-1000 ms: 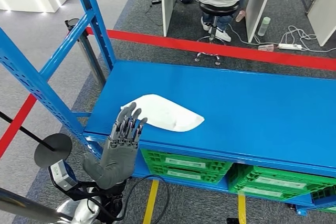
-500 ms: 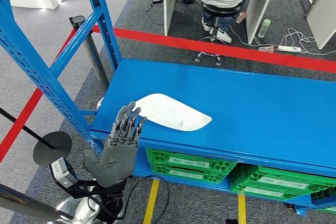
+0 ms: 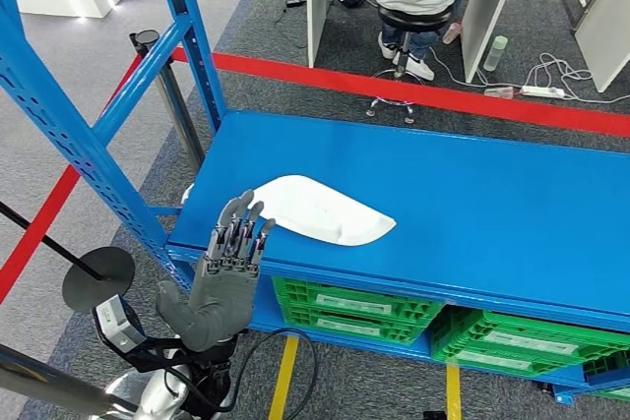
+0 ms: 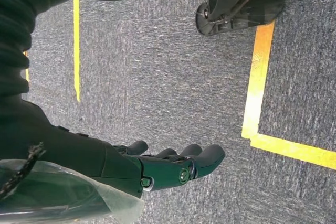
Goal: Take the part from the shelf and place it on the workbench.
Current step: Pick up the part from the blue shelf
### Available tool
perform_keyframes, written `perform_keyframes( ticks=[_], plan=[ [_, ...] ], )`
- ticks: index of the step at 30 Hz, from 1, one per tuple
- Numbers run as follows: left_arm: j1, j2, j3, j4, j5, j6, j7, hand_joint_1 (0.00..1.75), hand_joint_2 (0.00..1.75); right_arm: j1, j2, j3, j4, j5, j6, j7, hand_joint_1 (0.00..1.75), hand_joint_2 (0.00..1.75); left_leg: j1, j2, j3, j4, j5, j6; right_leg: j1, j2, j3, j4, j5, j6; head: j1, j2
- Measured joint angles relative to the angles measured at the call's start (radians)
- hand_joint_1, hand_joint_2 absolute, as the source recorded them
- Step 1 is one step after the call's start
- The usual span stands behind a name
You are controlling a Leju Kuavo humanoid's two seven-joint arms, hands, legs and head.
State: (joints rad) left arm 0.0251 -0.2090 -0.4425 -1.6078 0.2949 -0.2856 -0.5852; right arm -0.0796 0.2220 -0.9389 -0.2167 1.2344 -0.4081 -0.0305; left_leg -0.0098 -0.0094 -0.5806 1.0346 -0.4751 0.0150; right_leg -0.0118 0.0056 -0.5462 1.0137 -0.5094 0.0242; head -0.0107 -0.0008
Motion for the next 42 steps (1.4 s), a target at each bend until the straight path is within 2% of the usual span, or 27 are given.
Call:
perform_keyframes(
  ticks=[2, 6, 10, 16, 23, 33, 42],
  plan=[
    [0.0, 0.0, 0.0, 0.002, 0.003, 0.0, 0.008, 0.0, 0.0, 0.0, 0.0, 0.0, 0.0, -0.001, 0.001, 0.0, 0.0, 1.75, 0.0, 0.0, 0.0, 0.0, 0.0, 0.0, 0.0, 0.0, 0.0, 0.0, 0.0, 0.0, 0.0, 0.0],
    [-0.004, -0.001, 0.0, 0.008, 0.001, 0.005, 0.02, 0.0, 1.75, 0.0, 0.0, 0.0, 0.0, -0.001, 0.005, 0.006, 0.0, 1.75, 0.0, 0.0, 0.0, 0.0, 0.0, 0.0, 0.0, 0.0, 0.0, 0.0, 0.0, 0.0, 0.0, 0.0],
    [-0.017, -0.004, -0.003, 0.016, -0.005, 0.017, 0.048, 0.0, 1.75, -0.001, 0.0, 0.0, 0.0, 0.002, 0.022, 0.057, 0.0, 1.75, 0.0, 0.0, 0.0, 0.0, 0.0, 0.0, 0.0, 0.0, 0.0, 0.0, 0.0, 0.0, 0.0, 0.0],
    [-0.039, -0.011, -0.004, 0.027, -0.025, 0.066, 0.075, 0.0, 1.75, 0.009, -0.003, -0.008, -0.001, 0.006, 0.052, 0.26, 0.0, 1.75, 0.0, 0.0, 0.0, 0.0, 0.0, 0.0, 0.0, 0.0, 0.0, 0.0, 0.0, 0.0, 0.0, 0.0],
    [-0.036, -0.011, 0.004, 0.027, -0.045, 0.096, 0.076, 0.0, 1.75, 0.032, -0.017, -0.019, -0.006, 0.024, 0.06, 0.353, 0.0, 1.75, 0.0, 0.0, 0.0, 0.0, 0.0, 0.0, 0.0, 0.0, 0.0, 0.0, 0.0, 0.001, 0.0, 0.0],
    [-0.036, -0.01, 0.018, 0.027, -0.109, 0.147, 0.081, 0.0, 1.75, 0.04, -0.027, -0.037, -0.014, 0.039, 0.082, 0.371, 0.0, 1.75, 0.0, 0.0, 0.0, 0.0, 0.0, 0.0, 0.0, 0.0, 0.0, 0.0, 0.0, 0.001, 0.0, 0.0],
    [-0.097, 0.018, 0.032, 0.033, -0.228, 0.187, 0.095, 0.0, 1.75, 0.039, -0.035, -0.037, -0.014, 0.056, 0.095, 0.36, 0.0, 1.75, 0.0, 0.0, 0.0, 0.0, 0.001, 0.001, 0.0, 0.0, 0.0, 0.0, 0.0, 0.001, 0.0, 0.0]
  ],
)
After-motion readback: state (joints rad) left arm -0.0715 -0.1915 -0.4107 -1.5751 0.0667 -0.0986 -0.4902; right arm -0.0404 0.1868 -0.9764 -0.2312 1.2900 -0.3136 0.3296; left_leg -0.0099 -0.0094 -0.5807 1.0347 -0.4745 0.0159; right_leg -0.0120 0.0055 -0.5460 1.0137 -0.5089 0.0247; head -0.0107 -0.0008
